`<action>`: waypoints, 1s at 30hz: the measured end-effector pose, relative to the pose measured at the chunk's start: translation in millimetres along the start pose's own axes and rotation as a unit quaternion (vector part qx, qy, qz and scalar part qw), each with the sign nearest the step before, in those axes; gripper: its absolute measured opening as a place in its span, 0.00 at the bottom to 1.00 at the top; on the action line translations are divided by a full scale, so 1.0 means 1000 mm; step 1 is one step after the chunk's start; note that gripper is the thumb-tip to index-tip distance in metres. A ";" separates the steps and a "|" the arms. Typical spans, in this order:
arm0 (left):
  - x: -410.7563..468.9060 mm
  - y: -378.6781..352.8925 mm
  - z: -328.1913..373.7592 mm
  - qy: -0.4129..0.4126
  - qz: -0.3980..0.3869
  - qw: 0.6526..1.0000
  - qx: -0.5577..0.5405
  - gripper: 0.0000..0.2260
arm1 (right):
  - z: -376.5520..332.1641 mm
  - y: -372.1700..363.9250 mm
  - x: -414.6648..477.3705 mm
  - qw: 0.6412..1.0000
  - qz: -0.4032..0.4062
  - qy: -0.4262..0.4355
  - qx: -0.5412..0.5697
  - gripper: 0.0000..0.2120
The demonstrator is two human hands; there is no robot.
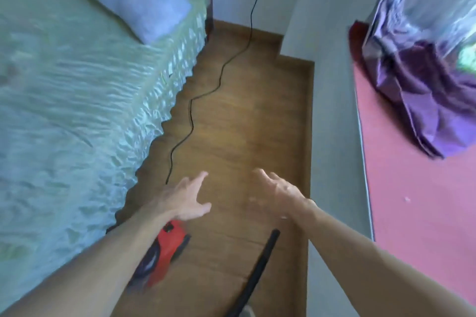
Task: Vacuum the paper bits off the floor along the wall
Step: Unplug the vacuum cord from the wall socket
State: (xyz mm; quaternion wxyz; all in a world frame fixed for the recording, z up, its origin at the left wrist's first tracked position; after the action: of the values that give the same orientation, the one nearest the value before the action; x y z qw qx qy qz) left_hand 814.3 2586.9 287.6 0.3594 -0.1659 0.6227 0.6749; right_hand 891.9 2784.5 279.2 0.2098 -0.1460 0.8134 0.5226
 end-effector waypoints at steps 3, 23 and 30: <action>-0.047 0.090 0.016 -0.025 0.051 0.998 -0.001 0.37 | -0.041 0.103 -0.028 0.998 0.048 0.034 -0.034 0.36; -0.308 0.449 0.046 -0.089 0.379 0.919 0.069 0.35 | -0.230 0.474 -0.218 0.934 0.269 0.108 -0.208 0.35; -0.335 0.472 0.040 -0.085 0.421 0.898 0.094 0.34 | -0.246 0.494 -0.238 0.924 0.295 0.109 -0.215 0.34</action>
State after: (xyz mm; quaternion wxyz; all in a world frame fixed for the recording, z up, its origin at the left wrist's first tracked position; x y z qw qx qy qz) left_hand 726.9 2548.2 859.9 0.1074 0.2041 0.6624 0.7127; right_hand 826.7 2767.8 876.4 -0.0807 0.0031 0.7057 0.7039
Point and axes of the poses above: each hand's wrist, its own x-axis towards the middle knuckle, its own y-axis out of the back of the hand, z = x × y, the point moved 10 cm from there along x, towards the middle knuckle, and after that the axes turned 14 degrees about y, right-handed, at the moved point
